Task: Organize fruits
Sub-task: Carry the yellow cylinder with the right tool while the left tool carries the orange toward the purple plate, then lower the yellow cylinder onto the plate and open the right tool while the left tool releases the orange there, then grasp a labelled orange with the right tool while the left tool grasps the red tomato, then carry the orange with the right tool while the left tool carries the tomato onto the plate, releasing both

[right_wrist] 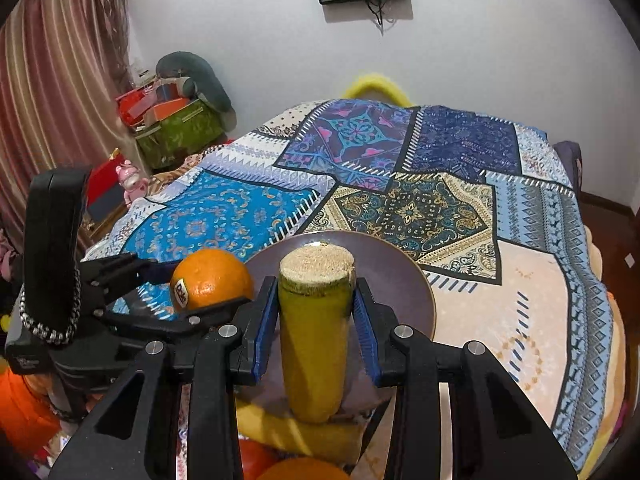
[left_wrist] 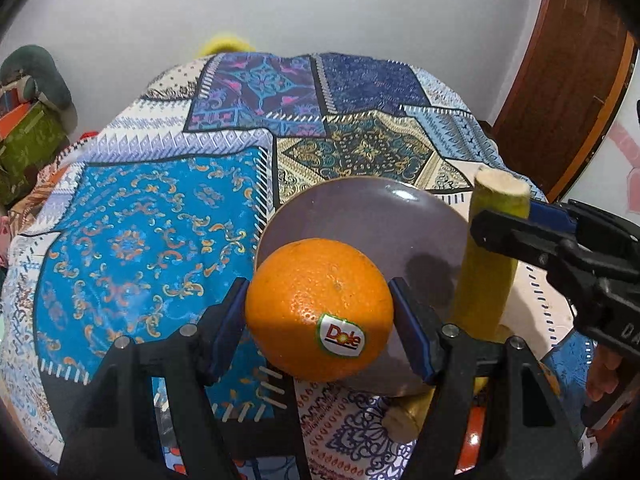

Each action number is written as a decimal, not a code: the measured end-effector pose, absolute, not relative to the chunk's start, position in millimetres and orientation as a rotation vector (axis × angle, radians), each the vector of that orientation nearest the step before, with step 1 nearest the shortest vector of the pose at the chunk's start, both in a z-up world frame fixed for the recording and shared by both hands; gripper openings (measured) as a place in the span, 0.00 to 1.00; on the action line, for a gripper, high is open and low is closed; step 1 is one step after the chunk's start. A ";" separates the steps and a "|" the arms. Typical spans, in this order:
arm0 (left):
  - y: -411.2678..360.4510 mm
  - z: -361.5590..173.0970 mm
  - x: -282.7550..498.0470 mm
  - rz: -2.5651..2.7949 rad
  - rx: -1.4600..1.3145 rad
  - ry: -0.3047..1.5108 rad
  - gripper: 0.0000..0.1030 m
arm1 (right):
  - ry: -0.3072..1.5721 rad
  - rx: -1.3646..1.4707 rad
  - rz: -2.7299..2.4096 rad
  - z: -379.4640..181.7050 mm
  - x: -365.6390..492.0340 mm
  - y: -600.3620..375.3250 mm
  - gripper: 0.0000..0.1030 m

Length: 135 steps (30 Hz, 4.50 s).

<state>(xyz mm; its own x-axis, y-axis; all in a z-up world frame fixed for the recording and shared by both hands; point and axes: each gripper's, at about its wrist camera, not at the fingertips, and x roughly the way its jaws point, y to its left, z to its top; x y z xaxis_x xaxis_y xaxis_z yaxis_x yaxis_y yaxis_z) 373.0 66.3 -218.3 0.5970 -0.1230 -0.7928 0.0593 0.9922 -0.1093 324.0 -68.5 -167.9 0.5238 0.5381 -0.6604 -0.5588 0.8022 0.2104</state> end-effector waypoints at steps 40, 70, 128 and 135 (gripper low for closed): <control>71.6 -207.0 358.9 -0.132 -0.076 0.909 0.70 | 0.889 -0.068 0.619 -192.3 352.0 -75.4 0.40; 47.6 -219.7 275.9 -0.163 -0.067 1.000 0.75 | 0.963 -0.069 0.627 -216.9 239.6 -105.7 0.59; 10.6 -203.8 263.0 -0.143 -0.118 0.933 0.45 | 0.846 -0.005 0.549 -187.1 215.3 -159.8 0.57; 25.0 -201.7 283.4 -0.118 -0.138 0.916 0.45 | 0.829 0.010 0.560 -182.6 229.5 -150.3 0.57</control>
